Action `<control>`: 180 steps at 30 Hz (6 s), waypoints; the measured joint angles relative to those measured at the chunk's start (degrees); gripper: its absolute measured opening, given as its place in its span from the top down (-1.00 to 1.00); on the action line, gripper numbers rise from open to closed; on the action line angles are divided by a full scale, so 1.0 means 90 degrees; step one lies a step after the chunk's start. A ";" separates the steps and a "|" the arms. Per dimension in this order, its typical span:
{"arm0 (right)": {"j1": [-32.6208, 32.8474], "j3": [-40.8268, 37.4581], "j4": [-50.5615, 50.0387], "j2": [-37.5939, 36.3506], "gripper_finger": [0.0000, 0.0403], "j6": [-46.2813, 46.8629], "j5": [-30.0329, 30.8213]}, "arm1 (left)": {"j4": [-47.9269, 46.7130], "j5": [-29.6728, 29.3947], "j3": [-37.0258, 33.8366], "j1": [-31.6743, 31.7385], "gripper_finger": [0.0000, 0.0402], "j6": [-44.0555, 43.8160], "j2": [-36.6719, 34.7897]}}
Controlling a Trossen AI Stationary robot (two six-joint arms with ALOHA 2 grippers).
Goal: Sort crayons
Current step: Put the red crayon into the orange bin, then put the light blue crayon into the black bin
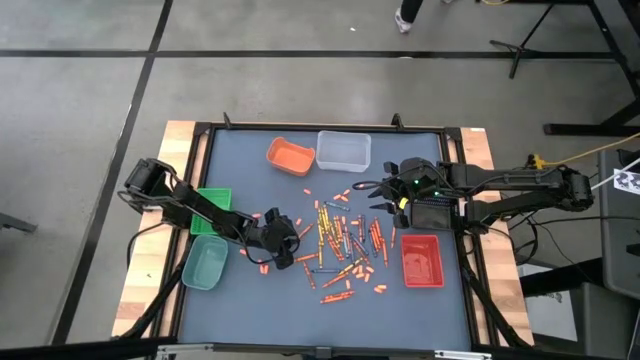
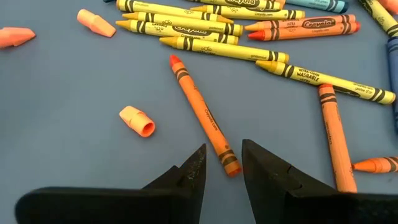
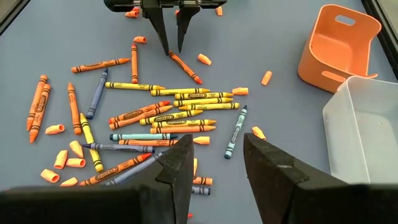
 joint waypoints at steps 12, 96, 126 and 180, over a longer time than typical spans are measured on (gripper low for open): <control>0.0001 0.0000 0.0000 0.0000 0.31 0.0000 -0.0002 | -0.0088 0.0096 -0.0002 0.0000 0.56 -0.0007 0.0000; 0.0002 0.0000 0.0068 0.0000 0.31 -0.0001 -0.0002 | 0.0756 -0.0814 -0.0005 0.4254 0.97 0.3400 -0.1239; 0.0002 0.0000 0.0199 0.0000 0.31 0.0000 -0.0002 | -0.0775 -0.0520 -0.0005 0.4461 0.64 0.3286 -0.1236; 0.0000 0.0010 0.2909 0.4330 0.31 0.0078 0.1035 | -0.0587 -0.0515 -0.0005 0.4461 0.64 0.3283 -0.1231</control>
